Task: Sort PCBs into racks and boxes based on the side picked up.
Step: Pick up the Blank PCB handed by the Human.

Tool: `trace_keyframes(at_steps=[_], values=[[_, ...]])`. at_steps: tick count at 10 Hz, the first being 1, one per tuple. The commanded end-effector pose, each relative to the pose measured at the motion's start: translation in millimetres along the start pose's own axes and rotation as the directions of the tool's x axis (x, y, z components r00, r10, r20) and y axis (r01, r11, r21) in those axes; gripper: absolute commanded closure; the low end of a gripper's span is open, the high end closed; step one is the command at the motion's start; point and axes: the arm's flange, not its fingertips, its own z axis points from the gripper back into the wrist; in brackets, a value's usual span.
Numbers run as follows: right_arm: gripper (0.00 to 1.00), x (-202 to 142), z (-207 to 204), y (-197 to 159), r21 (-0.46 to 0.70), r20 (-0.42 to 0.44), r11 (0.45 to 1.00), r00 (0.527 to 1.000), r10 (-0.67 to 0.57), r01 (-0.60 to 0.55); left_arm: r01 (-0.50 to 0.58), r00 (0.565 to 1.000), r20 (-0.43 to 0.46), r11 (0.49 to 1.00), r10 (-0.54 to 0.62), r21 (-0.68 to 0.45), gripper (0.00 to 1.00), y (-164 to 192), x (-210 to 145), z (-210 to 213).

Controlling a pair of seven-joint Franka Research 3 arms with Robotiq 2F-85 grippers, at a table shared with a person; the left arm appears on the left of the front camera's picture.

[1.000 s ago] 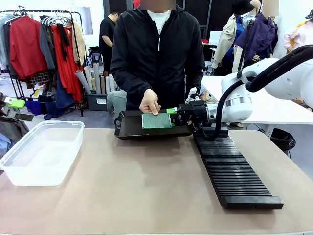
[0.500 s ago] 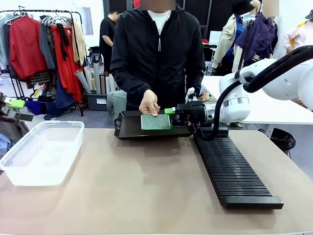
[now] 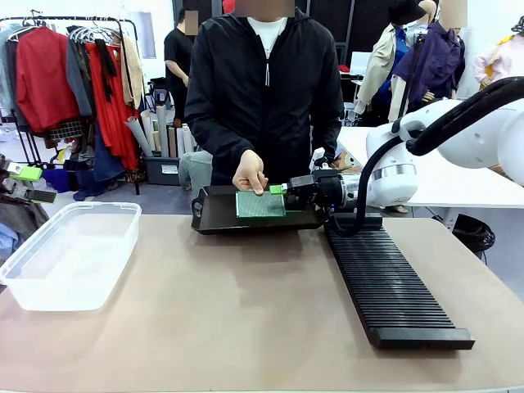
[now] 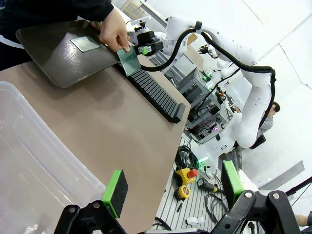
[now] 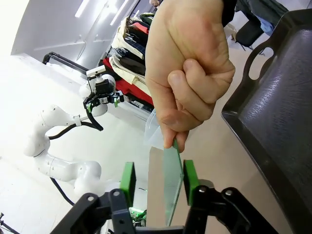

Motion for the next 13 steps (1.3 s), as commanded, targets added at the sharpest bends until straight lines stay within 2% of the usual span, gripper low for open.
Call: trace_keyframes(at_steps=[1,2,3,7,9,10,13], values=[[0.79,12,-9,-2,0.012,0.028,1.0,0.999,-0.027,0.027,0.003,1.0,0.002,1.0,-0.003,-0.002,0.0,-1,1,0],[0.94,13,-10,-4,0.011,0.03,0.999,0.999,-0.031,0.031,0.003,1.0,0.002,1.0,-0.003,-0.002,0.0,-1,1,0],[1.0,13,-10,-5,0.004,0.033,0.999,0.999,-0.04,0.04,0.003,1.0,0.002,1.0,-0.003,-0.002,0.0,-1,1,0],[1.0,13,-13,-7,-0.004,0.051,0.997,0.996,-0.075,0.076,0.003,1.0,0.002,1.0,-0.003,-0.002,0.0,-1,1,0],[1.0,11,-15,-7,0.017,0.025,0.993,0.993,-0.117,0.116,0.003,1.0,0.002,1.0,-0.003,-0.002,0.0,-1,1,0],[1.0,0,-5,-7,-0.008,0.011,0.998,0.998,-0.069,0.069,0.003,1.0,0.002,1.0,-0.003,-0.002,0.0,-1,1,0],[1.0,0,-5,-7,-0.008,0.011,0.998,0.998,-0.069,0.069,0.003,1.0,0.002,1.0,-0.003,-0.002,0.0,-1,1,0]])
